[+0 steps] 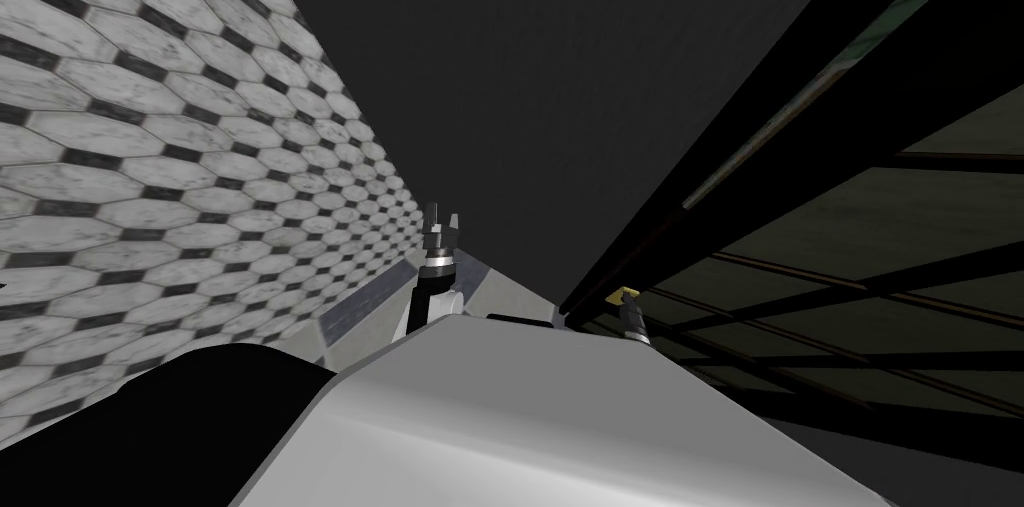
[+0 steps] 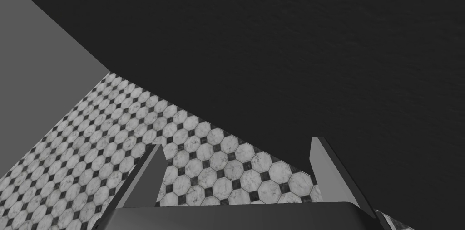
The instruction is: Pull the door open
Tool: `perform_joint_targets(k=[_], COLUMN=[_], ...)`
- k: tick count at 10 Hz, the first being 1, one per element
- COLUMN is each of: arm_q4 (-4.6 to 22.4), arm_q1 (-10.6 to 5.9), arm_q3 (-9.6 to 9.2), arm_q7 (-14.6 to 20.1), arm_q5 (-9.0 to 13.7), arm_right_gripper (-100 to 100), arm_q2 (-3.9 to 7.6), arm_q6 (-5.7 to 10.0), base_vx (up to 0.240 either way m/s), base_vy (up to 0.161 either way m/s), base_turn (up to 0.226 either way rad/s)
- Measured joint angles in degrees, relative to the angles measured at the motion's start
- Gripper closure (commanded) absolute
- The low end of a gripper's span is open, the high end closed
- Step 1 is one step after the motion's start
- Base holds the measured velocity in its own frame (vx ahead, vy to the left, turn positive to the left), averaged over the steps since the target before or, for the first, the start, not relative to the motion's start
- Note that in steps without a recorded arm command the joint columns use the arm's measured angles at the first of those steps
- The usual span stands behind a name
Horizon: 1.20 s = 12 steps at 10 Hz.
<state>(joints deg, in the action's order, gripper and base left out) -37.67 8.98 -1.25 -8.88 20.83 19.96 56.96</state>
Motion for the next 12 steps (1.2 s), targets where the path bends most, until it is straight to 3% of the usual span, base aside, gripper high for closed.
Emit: perform_joint_targets(k=[12], arm_q4=[0.5], arm_q1=[-2.63], arm_q3=[-3.17], arm_q7=[17.0], arm_q5=[1.2], arm_right_gripper=[100], arm_q2=[-0.11], arm_q6=[-0.76], base_vx=[-0.035], base_vy=[-0.006], base_turn=[-0.01])
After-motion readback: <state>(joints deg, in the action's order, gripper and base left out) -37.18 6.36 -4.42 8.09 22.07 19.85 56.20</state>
